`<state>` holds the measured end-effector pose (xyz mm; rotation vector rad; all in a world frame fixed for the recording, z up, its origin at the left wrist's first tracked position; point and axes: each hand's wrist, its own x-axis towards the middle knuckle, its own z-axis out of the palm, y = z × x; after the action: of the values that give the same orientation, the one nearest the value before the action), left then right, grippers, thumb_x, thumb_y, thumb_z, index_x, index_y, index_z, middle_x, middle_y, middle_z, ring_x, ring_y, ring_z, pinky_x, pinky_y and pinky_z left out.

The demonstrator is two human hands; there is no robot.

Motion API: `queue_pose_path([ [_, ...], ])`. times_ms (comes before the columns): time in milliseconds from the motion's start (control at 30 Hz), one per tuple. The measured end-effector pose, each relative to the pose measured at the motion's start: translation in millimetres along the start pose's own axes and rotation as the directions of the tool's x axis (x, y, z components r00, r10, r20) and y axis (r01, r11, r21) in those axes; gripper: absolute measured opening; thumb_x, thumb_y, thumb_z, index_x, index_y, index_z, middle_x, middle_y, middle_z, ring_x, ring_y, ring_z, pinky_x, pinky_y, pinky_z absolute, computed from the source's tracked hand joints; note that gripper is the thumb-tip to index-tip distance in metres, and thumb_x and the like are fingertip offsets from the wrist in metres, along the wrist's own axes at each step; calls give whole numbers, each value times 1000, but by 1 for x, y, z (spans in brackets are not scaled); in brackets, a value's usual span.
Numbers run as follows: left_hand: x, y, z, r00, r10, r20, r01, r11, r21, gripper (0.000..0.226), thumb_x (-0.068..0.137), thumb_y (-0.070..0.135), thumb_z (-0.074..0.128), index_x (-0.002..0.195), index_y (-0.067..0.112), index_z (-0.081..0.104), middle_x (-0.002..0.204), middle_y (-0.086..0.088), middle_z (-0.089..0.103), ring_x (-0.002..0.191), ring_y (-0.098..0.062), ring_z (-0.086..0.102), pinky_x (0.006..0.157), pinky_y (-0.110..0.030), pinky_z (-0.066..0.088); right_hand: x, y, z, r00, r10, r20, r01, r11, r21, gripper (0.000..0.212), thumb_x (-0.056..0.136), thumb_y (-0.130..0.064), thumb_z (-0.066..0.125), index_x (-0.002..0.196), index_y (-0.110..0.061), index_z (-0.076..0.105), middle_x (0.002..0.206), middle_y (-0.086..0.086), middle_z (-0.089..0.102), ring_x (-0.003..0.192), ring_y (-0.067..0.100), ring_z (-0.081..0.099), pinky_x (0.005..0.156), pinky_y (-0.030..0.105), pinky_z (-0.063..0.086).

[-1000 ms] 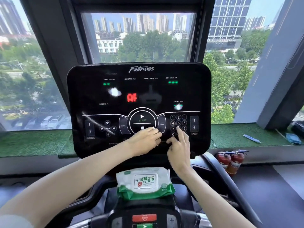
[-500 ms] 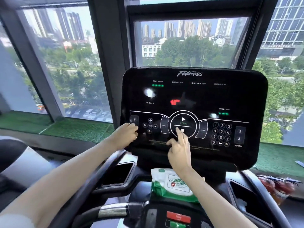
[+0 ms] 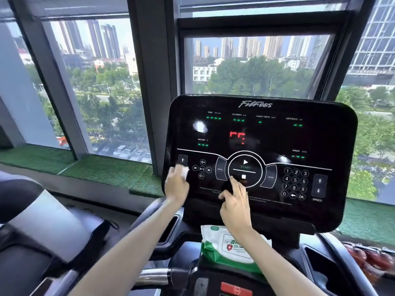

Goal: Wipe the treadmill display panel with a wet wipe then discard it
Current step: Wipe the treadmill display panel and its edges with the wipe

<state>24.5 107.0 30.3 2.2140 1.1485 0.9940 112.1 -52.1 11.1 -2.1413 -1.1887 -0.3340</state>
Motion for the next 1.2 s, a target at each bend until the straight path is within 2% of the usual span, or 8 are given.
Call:
queue_pose_path([
  [100, -13, 15, 9, 984, 147, 100, -135, 983, -124, 18, 82, -2, 50, 92, 7, 63, 91, -8, 60, 83, -24, 58, 70, -18, 41, 0, 2, -3, 1000, -5, 17, 6, 1000, -9, 26, 68, 17, 53, 75, -6, 65, 139, 19, 42, 129, 34, 36, 100, 55, 37],
  [167, -10, 21, 1, 995, 102, 11, -96, 963, -254, 18, 81, -3, 50, 82, 7, 66, 84, -5, 59, 76, -16, 55, 65, -7, 36, 1, 3, -6, 999, -19, 28, 20, 1000, -14, 27, 68, 17, 53, 76, -6, 65, 139, 19, 42, 129, 34, 36, 101, 54, 37],
  [300, 11, 9, -24, 902, -342, -263, 252, 912, -322, 21, 86, 1, 42, 84, 8, 61, 99, -4, 54, 80, -22, 53, 68, -28, 41, 2, 7, -13, 998, -66, -8, 65, 996, -59, 32, 65, 17, 56, 85, -5, 67, 138, 20, 44, 125, 34, 41, 101, 47, 40],
  [400, 11, -2, -22, 828, -511, -233, 448, 851, -275, 18, 94, 14, 43, 99, 9, 60, 108, -9, 53, 85, -28, 52, 77, -36, 40, 1, 13, -19, 998, -53, -32, 50, 995, -84, 48, 65, 16, 56, 107, -6, 62, 139, 19, 42, 123, 33, 42, 102, 44, 40],
  [600, -13, 47, 30, 878, -465, -110, 415, 855, -311, 26, 86, -2, 43, 111, 5, 47, 113, -14, 48, 94, -38, 56, 72, -38, 40, -2, 28, -30, 1000, -3, -26, 0, 992, -124, 59, 68, 11, 56, 123, -8, 53, 145, 18, 34, 127, 33, 38, 104, 42, 36],
  [767, -8, 104, 26, 996, -43, 78, 77, 851, -519, 12, 84, 6, 51, 86, 15, 59, 85, 1, 59, 85, -19, 56, 74, -29, 43, 6, 38, -40, 999, -8, -52, -1, 985, -175, 64, 65, 11, 61, 125, -9, 51, 145, 19, 35, 125, 34, 42, 101, 44, 40],
  [967, 75, 66, -30, 872, -427, -241, 316, 865, -389, 14, 93, 12, 41, 102, 11, 52, 105, -7, 52, 82, -25, 57, 68, -37, 46, 24, 51, -56, 994, -11, -108, -9, 984, -180, 64, 60, 11, 63, 121, -8, 54, 143, 21, 38, 123, 36, 44, 99, 46, 43],
  [1200, 71, 127, 19, 886, -338, -317, 226, 912, -341, 22, 92, 4, 40, 110, 0, 51, 111, -18, 50, 96, -37, 54, 71, -46, 49, 26, 75, -76, 990, 5, -140, -34, 978, -206, 69, 58, 10, 63, 122, -13, 52, 144, 19, 37, 125, 33, 43, 98, 44, 44],
])
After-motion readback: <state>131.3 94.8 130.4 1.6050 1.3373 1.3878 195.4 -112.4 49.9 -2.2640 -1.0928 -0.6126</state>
